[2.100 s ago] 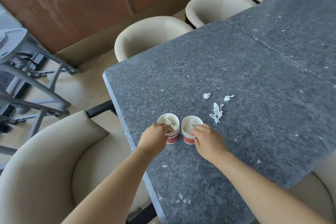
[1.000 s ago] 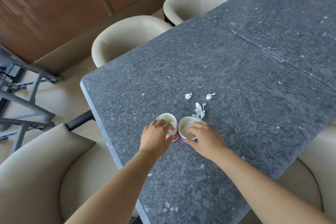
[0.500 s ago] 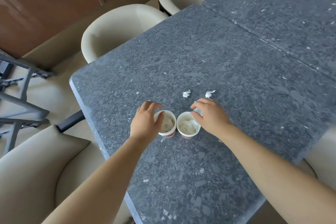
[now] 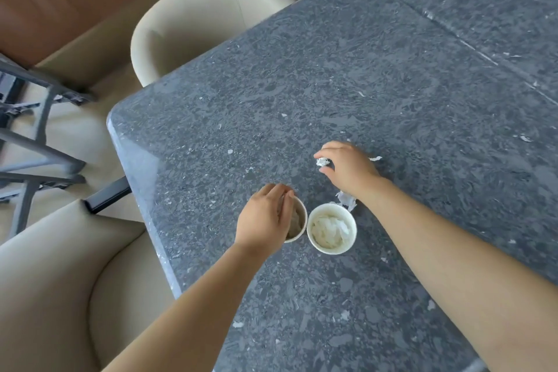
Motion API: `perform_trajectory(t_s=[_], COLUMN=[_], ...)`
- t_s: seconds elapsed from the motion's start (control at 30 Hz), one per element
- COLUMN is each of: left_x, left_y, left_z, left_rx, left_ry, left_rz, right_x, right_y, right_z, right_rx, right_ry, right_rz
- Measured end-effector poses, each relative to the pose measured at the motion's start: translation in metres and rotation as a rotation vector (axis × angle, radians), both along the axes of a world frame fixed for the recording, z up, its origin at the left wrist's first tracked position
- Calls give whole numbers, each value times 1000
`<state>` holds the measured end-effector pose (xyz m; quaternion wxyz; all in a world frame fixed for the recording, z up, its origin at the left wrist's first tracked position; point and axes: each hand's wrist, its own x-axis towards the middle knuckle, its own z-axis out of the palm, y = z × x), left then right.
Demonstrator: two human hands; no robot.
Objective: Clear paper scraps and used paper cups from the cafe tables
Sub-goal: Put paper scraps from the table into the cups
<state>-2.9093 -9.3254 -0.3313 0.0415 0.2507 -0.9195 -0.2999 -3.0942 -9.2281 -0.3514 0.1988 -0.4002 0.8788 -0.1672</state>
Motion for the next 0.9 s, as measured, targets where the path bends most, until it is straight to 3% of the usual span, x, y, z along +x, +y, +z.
perform_trajectory(t_s=[0.13,0.3,0.5,0.67,0.9], left_x=[-1,-4,-15,-17,-18], left_y=[-1,-1,-1,0,1], left_z=[-1,-3,-4,-5,-2], left_rx=[-16,-34,-48,-79,-53], left_ry=[5,12,16,-1,-55], left_rz=[-15,-10,-6,-19,-12], right_x=[-5,-7,-20,-17,0], right_y=[-3,7,44,68,71], right_z=[-19,-29,-25,-33,-30], right_rx=[87,-20,-121,-55,-10], right_ry=[-57,-70,103,133,-13], right_rz=[48,-21,-102,-137,-180])
